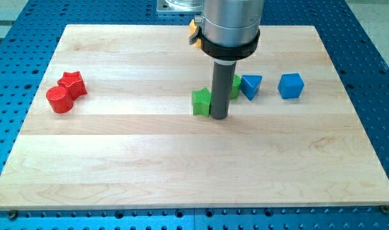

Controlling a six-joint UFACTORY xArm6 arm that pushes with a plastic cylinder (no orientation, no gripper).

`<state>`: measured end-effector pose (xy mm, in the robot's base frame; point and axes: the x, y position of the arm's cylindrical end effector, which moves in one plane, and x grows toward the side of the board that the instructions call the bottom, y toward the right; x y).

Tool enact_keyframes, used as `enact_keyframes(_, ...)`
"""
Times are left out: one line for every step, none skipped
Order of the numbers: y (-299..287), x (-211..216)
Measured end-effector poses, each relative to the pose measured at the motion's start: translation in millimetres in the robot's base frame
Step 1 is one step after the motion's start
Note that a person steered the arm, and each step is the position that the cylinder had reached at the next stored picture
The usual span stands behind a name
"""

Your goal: Push the green star to the left of the green circle

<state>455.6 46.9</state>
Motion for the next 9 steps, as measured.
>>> enact_keyframes(-13.8,45.0)
enact_keyframes(-62.6,53.6)
enact_keyframes(-45.6,31.5)
enact_keyframes(-45.5,14.2)
enact_keyframes(-45.5,1.9)
enact_keyframes(-29.9,-2.0)
enact_keyframes(-2.7,-2.0)
enact_keyframes(-2.2,-2.0)
enact_keyframes(-13.5,-4.0)
